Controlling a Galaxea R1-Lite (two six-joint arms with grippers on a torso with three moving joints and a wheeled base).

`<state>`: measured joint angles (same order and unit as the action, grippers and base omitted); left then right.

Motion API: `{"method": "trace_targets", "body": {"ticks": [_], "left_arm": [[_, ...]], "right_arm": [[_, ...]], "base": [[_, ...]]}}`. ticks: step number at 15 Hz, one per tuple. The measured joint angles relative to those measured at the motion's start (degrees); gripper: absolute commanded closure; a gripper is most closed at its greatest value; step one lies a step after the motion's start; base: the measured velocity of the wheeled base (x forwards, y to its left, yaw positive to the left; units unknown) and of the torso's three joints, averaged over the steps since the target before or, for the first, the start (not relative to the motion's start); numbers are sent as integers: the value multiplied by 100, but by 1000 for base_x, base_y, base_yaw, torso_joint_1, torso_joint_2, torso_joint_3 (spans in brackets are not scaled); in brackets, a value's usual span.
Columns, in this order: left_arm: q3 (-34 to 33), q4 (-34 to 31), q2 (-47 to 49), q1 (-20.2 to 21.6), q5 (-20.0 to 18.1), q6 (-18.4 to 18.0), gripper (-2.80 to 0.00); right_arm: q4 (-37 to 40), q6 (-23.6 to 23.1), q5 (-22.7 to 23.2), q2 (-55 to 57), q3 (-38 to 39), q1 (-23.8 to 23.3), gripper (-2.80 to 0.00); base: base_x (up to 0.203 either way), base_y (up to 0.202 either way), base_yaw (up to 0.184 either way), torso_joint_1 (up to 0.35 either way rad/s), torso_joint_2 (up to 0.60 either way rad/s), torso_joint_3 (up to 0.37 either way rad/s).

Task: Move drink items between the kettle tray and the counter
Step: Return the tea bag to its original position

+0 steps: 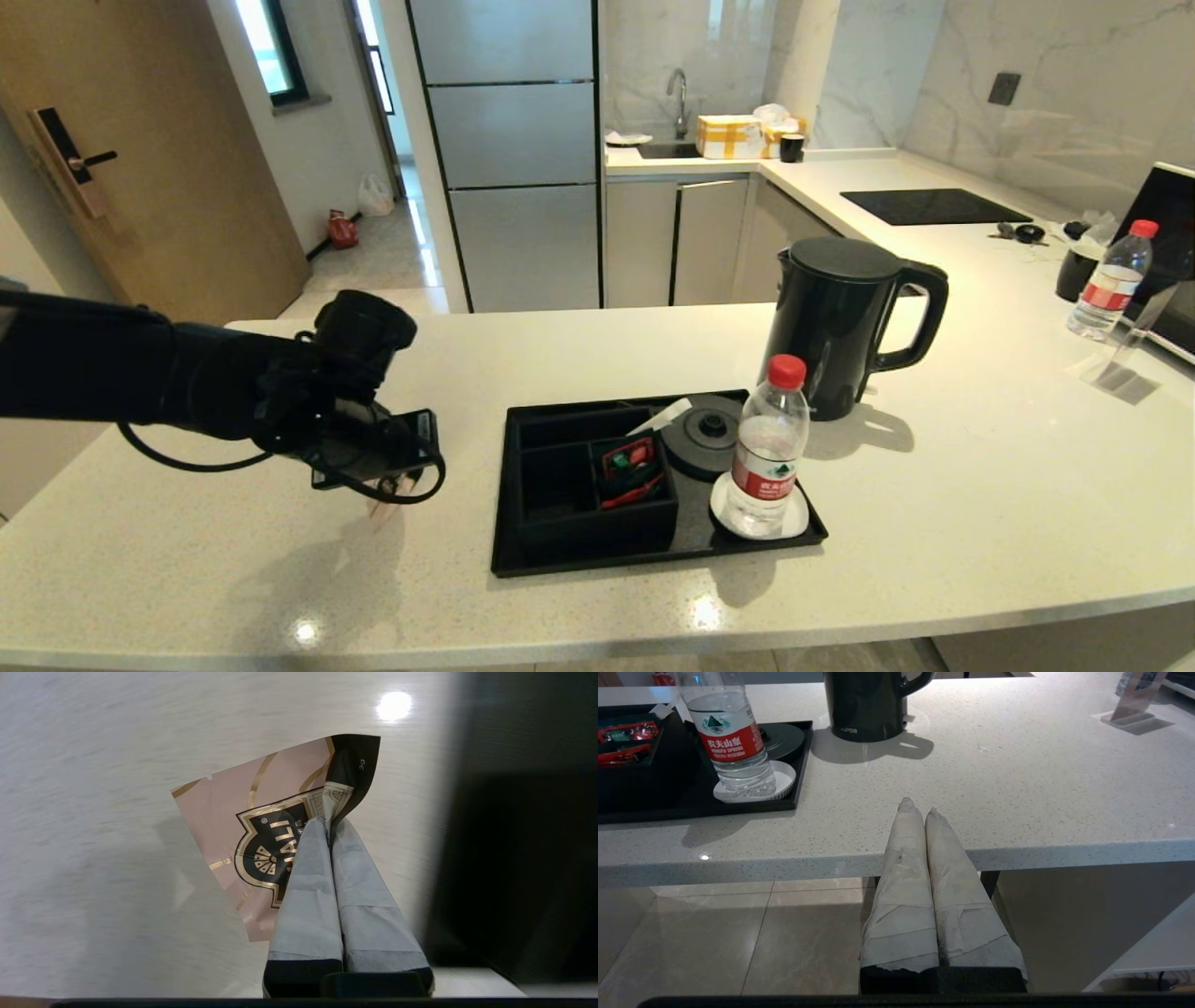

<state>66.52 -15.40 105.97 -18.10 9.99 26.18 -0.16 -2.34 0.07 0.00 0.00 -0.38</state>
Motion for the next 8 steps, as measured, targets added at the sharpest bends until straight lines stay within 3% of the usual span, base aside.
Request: {"method": "trace_targets", "body": {"ticks": [4, 8], "left_arm": [[186, -72, -410, -573, -127, -30, 0], [493, -113, -616, -1397, -370, -60, 0]], "right_arm": [[0, 2, 0, 0, 0, 5, 0], [0, 2, -2, 0, 0, 5, 0]], "base": [[0, 0, 0, 0, 0, 0], [0, 0, 0, 0, 0, 0]]}}
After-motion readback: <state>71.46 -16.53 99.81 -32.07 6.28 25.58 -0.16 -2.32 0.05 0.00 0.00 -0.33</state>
